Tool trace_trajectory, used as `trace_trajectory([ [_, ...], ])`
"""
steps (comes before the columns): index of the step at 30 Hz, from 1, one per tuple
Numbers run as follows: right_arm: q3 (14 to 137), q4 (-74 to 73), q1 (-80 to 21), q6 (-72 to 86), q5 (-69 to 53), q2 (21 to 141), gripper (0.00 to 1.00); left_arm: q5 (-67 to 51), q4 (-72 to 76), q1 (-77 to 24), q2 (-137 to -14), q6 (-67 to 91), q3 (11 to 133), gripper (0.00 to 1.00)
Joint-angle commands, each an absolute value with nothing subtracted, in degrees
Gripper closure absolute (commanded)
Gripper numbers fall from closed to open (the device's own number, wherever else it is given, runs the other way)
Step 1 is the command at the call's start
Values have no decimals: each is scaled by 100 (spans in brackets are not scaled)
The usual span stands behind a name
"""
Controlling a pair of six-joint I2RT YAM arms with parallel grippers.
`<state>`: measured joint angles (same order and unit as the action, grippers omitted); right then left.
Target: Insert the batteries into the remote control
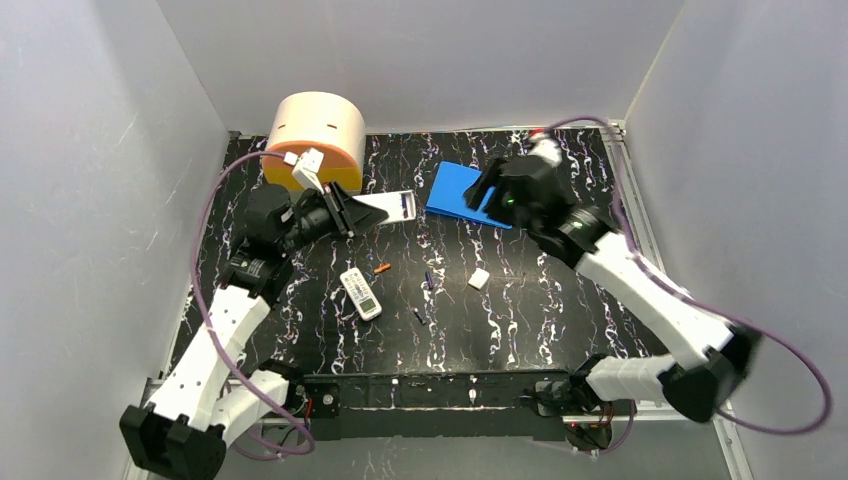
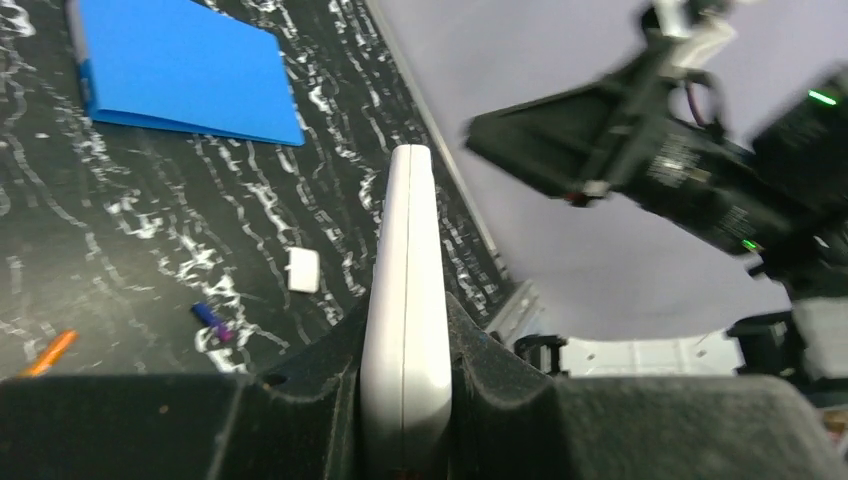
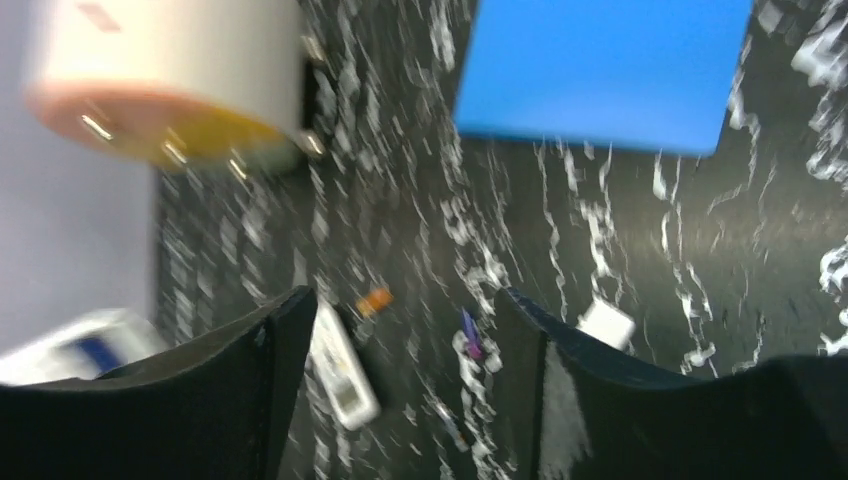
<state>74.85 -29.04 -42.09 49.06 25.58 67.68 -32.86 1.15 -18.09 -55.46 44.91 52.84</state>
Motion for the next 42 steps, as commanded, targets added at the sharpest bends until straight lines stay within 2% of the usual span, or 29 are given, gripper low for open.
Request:
trace_trajectory([
  [1,6967,-3285,-4255,3861,693,7634,30,-2819,-1228,-1779,-4881,2993,5296,100],
  [3,6591,-2760,-4486,3758,152,7805,34,-2090,-1945,-1775,-4749,2708,5473,100],
  [5,6358,-2379,-4872,3588,63,8019,33,-1593,-2441,-1775,-4663,2535,5596,100],
  [11,6652,-2578,-5919,3204,649,9180,32,-698,-2988,-1775,-4260,2502,5529,100],
  [17,6948,-2671,-6331,3208,927,9877,36,178,-3384,-1775,-4053,2616,5544,100],
  [22,7448,-3076,-6293,3275,1809,10150,37,63,-3386,-1775,-4017,2639,5546,100],
  [29,7783,-3106,-6202,2890,1255,10461,37,103,-3364,-1775,-3955,2776,5534,100],
  [36,7962,-3424,-5928,3190,1825,10729,40,110,-3304,-1775,-4010,2827,5533,100],
  [42,8141,-3492,-5649,3256,1810,10815,41,33,-3251,-1775,-4069,2861,5546,100],
])
